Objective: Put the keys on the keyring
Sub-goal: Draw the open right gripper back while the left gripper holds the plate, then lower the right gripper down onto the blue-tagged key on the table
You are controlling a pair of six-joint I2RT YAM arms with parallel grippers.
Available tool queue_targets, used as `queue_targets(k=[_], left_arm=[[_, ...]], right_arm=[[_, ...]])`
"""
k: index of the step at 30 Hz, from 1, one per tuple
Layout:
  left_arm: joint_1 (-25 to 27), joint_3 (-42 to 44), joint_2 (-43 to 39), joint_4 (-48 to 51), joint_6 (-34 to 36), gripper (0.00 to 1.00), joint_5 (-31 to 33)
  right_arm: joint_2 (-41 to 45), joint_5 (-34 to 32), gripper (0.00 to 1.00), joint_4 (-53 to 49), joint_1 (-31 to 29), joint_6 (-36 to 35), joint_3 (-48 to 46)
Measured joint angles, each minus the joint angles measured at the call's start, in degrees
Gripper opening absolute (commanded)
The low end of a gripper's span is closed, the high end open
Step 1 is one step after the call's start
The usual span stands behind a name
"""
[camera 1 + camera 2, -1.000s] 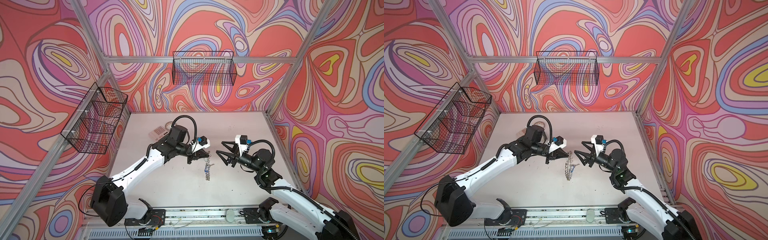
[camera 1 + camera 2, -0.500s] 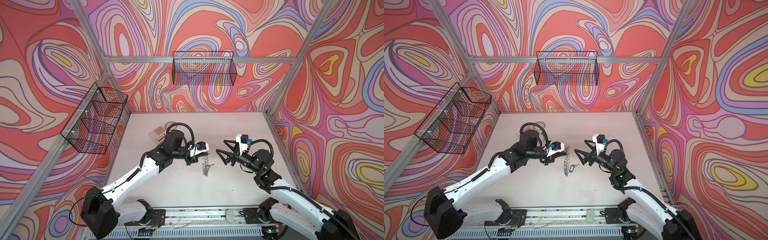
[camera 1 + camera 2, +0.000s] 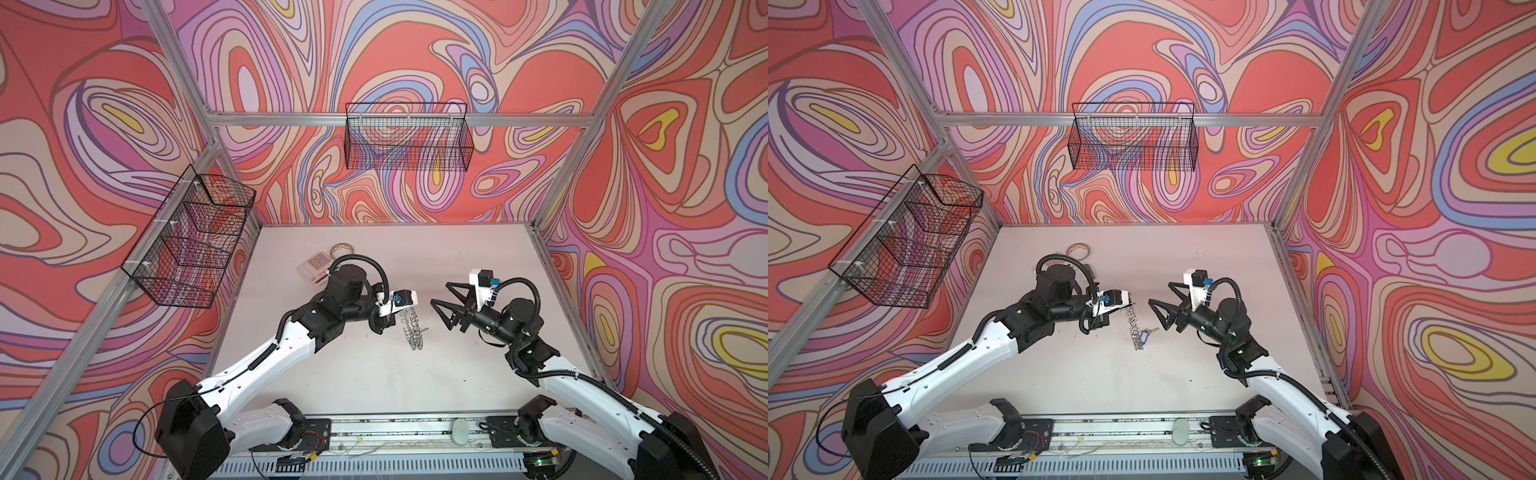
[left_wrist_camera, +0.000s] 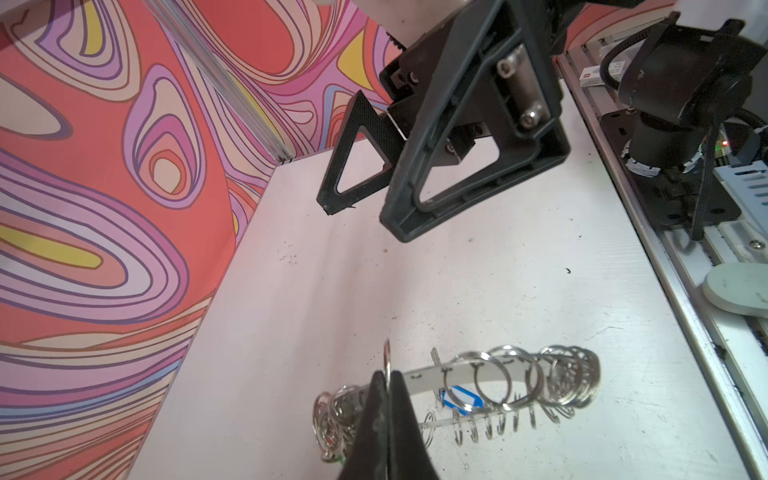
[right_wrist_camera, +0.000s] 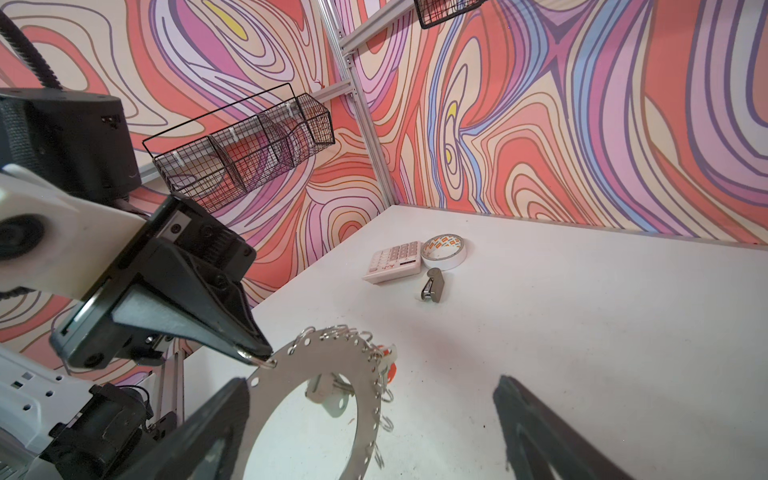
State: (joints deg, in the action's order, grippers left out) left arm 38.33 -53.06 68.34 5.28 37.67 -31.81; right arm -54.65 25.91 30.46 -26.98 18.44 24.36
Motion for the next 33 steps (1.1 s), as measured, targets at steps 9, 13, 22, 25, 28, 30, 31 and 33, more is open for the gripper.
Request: queue_targets(k=[9, 13, 22, 25, 28, 30, 31, 33], left_arm=[[0.0, -2.0, 0.5, 0.8, -12.7, 0.0, 6.4], [-0.4, -5.4, 1.1, 3.0, -21.6, 0.0, 9.9], [-4.2, -7.2, 1.6, 5.8, -39.6, 0.0, 10.9], [-5.1, -7.1, 1.4, 5.9, -42.9, 0.0, 10.7], [-5.3, -5.9, 0.1, 5.8, -44.5, 0.0, 10.4], [-5.5, -4.6, -1.1, 5.7, -45.2, 0.0, 9.7], [-5.7, -4.0, -1.6, 5.7, -45.5, 0.0, 9.4], [-6.0, -3.5, -1.9, 5.7, -45.9, 0.0, 8.9]], right_arm=[[-0.4, 0.0, 0.98, 0.0, 0.0, 0.3, 0.0], [-0.4, -0.2, 0.98, -0.5, 0.0, 0.5, 0.0], [3.0, -9.1, 0.98, -4.9, 0.0, 4.3, 0.1], [3.3, -10.1, 0.98, -6.4, 0.0, 5.0, 0.1], [2.8, -10.2, 0.98, -8.4, 0.0, 5.7, 0.2], [2.1, -10.7, 0.98, -10.3, 0.0, 6.3, 0.6], [1.8, -11.2, 0.98, -11.3, 0.0, 6.6, 0.9], [1.5, -12.0, 0.98, -13.1, 0.0, 7.2, 1.2]])
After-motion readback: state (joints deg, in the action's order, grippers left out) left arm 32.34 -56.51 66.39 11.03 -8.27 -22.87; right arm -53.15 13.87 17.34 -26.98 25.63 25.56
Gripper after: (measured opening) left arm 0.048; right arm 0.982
